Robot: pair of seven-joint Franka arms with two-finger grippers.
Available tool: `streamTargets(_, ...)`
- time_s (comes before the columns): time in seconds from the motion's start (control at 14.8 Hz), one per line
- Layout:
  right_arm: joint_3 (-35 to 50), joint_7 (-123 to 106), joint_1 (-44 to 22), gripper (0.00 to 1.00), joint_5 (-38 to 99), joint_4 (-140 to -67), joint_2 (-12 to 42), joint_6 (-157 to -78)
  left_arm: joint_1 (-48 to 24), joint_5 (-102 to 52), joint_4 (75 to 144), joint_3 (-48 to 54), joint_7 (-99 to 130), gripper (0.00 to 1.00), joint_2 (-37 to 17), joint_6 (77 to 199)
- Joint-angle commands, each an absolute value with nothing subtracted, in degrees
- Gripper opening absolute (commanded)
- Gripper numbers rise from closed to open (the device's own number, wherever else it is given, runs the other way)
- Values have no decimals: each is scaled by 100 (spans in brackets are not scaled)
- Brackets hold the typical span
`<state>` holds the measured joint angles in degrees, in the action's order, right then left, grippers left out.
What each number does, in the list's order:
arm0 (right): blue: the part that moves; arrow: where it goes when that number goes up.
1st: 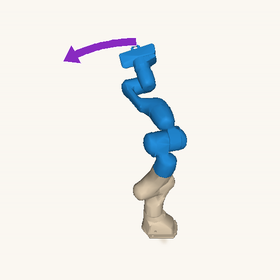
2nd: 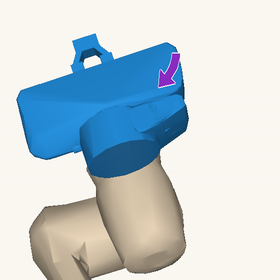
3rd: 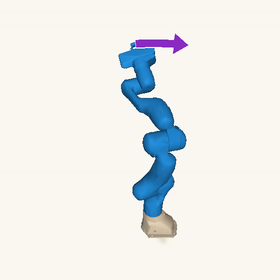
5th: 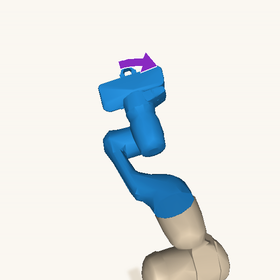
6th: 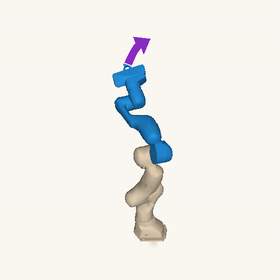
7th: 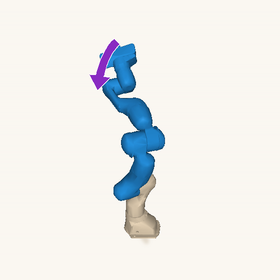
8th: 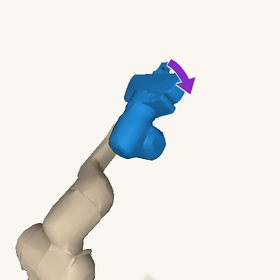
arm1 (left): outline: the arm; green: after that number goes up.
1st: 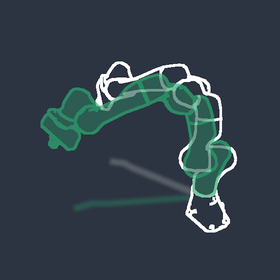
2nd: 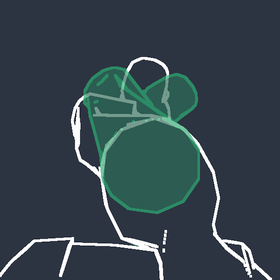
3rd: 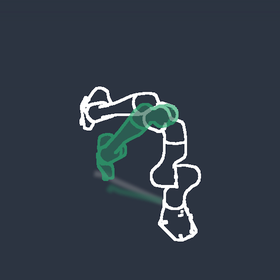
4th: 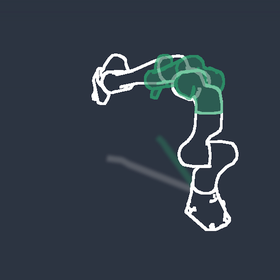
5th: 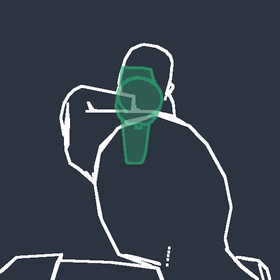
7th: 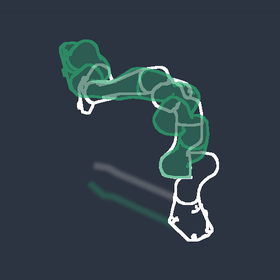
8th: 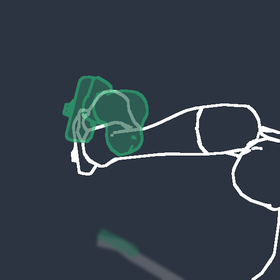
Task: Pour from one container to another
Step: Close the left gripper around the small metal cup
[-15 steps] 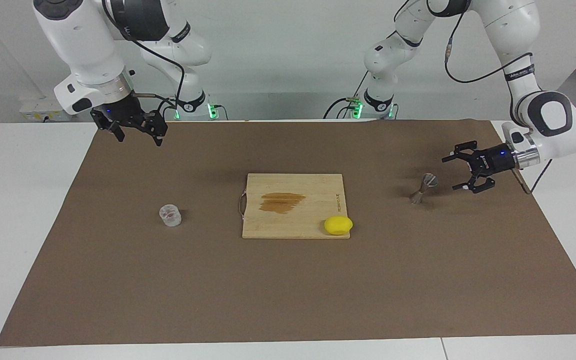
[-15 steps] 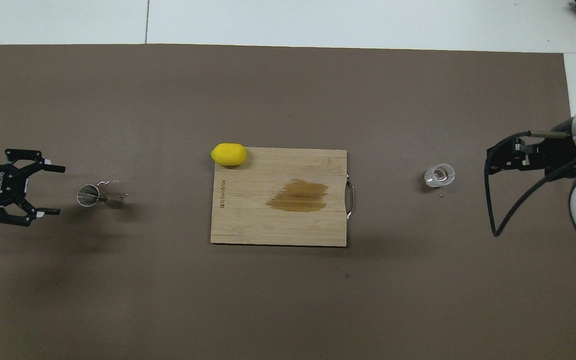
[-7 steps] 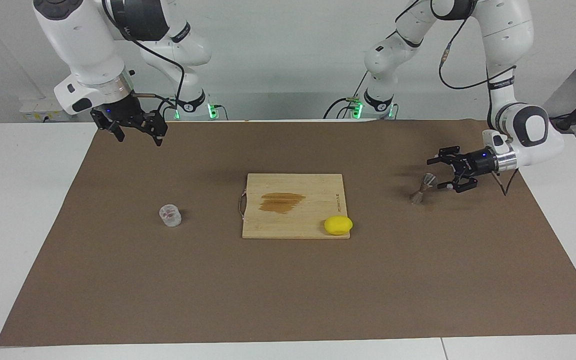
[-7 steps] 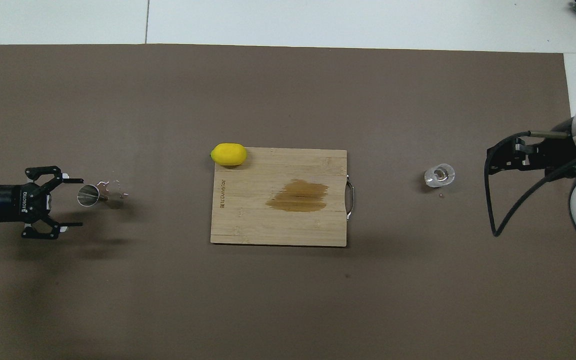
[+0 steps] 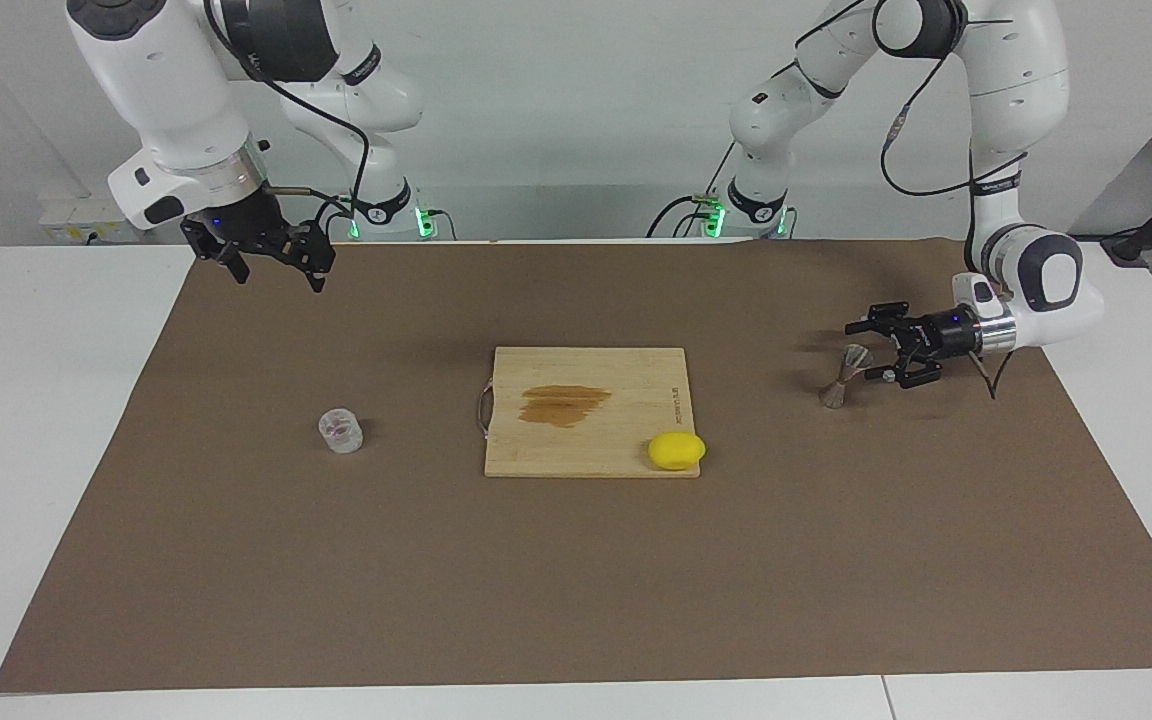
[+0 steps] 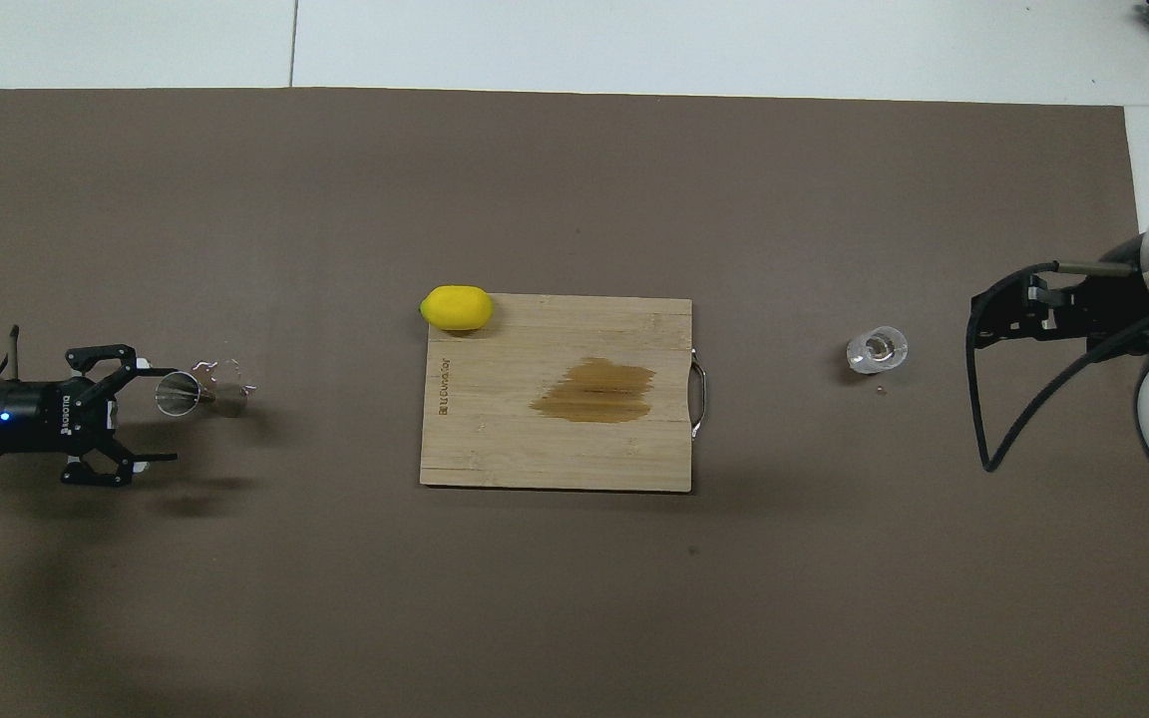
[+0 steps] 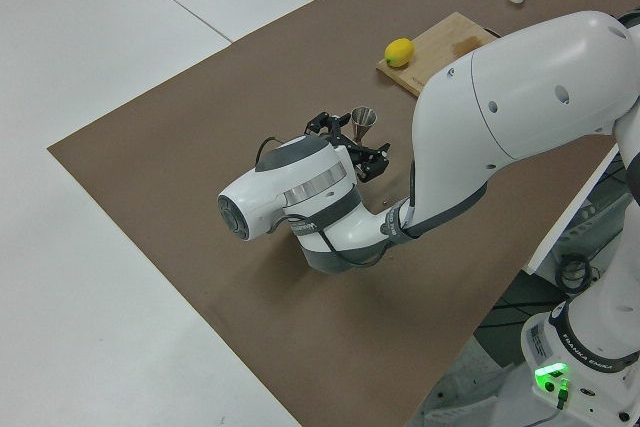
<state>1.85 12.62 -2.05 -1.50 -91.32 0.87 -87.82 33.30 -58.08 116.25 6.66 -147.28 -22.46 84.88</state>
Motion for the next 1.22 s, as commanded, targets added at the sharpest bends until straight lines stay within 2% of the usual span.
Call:
streamTargets(0.0, 229, 1178, -141, 100, -149, -9193, 18, -8824, 3445, -6038, 11681, 633, -14845, 100, -2241, 8420)
streamTargets(0.47, 229, 1178, -141, 100, -150, -9193, 18, -8833, 3375, -6617, 11830, 633, -14687, 100, -2259, 8964)
streamTargets(0.81, 229, 1178, -141, 100, -158, -9193, 18, -8824, 3357, -6688, 12050, 642, -14326, 100, -2346, 8868)
streamTargets(1.15, 229, 1178, -141, 100, -158, -9193, 18, -8833, 3313, -6803, 11945, 642, -13976, 100, -2382, 8491)
